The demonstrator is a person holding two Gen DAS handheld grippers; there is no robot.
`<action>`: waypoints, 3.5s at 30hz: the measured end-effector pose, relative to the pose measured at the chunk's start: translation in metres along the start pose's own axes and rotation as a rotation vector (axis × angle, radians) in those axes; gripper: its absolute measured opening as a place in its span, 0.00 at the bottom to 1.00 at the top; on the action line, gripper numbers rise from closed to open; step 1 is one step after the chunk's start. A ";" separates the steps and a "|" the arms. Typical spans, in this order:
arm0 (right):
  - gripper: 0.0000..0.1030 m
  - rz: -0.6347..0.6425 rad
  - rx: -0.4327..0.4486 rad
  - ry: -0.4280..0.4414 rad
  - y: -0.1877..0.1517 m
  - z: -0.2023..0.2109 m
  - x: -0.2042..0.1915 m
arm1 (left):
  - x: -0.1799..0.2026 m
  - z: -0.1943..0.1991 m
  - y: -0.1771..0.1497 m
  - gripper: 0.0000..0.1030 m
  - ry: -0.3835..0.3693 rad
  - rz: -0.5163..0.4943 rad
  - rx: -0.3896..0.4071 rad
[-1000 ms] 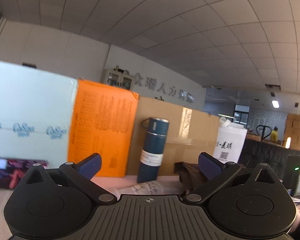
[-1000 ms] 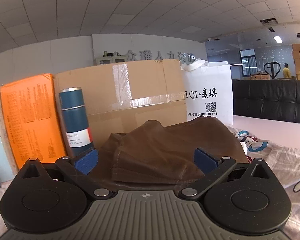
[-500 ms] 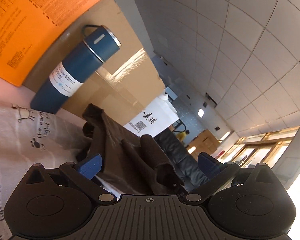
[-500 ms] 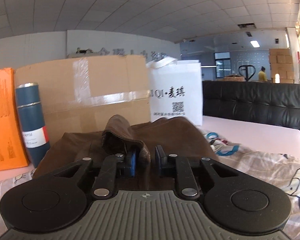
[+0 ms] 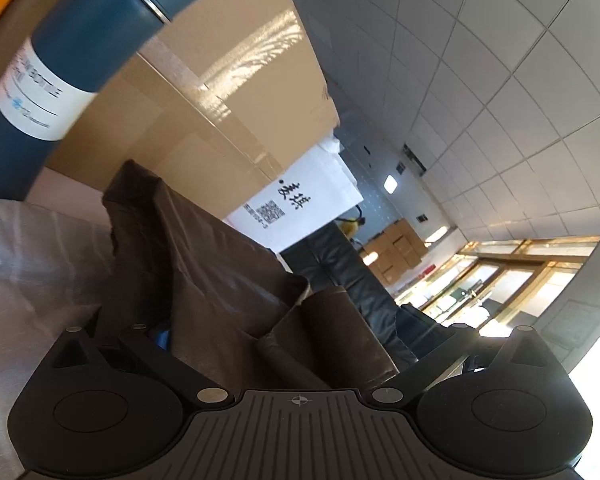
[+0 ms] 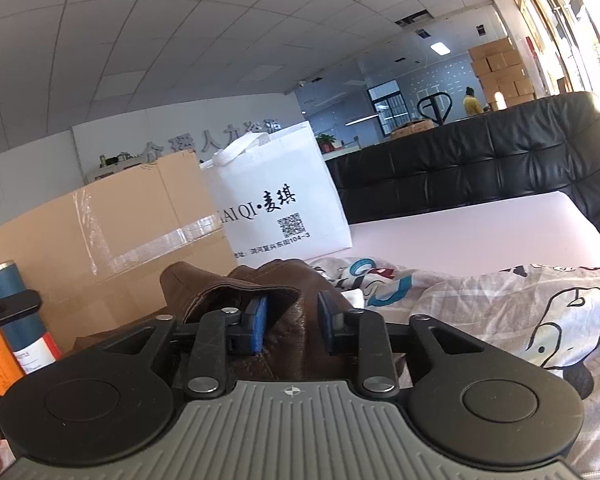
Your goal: Fold clothes
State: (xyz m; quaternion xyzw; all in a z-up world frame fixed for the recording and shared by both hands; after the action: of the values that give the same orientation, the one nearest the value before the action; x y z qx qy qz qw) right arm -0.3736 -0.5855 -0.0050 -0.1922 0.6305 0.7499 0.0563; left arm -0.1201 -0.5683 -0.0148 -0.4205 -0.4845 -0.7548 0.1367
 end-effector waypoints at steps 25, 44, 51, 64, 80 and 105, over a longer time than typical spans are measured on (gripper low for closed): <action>0.05 0.135 0.339 -0.012 0.006 0.032 -0.017 | 0.098 0.091 -0.062 0.00 0.003 -0.368 0.249; 0.03 -0.086 -0.084 0.591 -0.008 0.069 -0.198 | 0.092 0.434 -0.032 0.00 0.314 -0.597 0.637; 0.03 -0.135 -0.428 0.421 -0.083 0.001 -0.171 | 0.082 0.436 -0.147 0.01 0.264 -0.695 0.149; 0.68 0.087 -0.446 0.450 -0.073 0.008 -0.149 | 0.045 0.421 -0.218 0.62 0.376 -0.648 -0.205; 0.98 0.595 -0.310 1.054 -0.073 0.122 -0.241 | -0.033 0.465 -0.111 0.88 0.357 -0.104 0.268; 0.15 0.326 -0.530 0.717 -0.114 0.003 -0.268 | -0.087 0.463 -0.061 0.60 0.508 -0.087 0.382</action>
State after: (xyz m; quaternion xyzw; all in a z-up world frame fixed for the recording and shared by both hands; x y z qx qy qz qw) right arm -0.0907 -0.5180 -0.0135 -0.3453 0.4190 0.7704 -0.3342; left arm 0.1280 -0.1635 -0.0372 -0.1642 -0.5852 -0.7362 0.2974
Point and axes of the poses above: each gripper's, at about its wrist camera, not at the fingertips, and z roughly against the way its jaws point, x to its right, y to its top, the point moved 6 cm from there along -z, roughly the way its jaws point, and after that the axes turned 4 degrees about y, right-handed, at the moved point
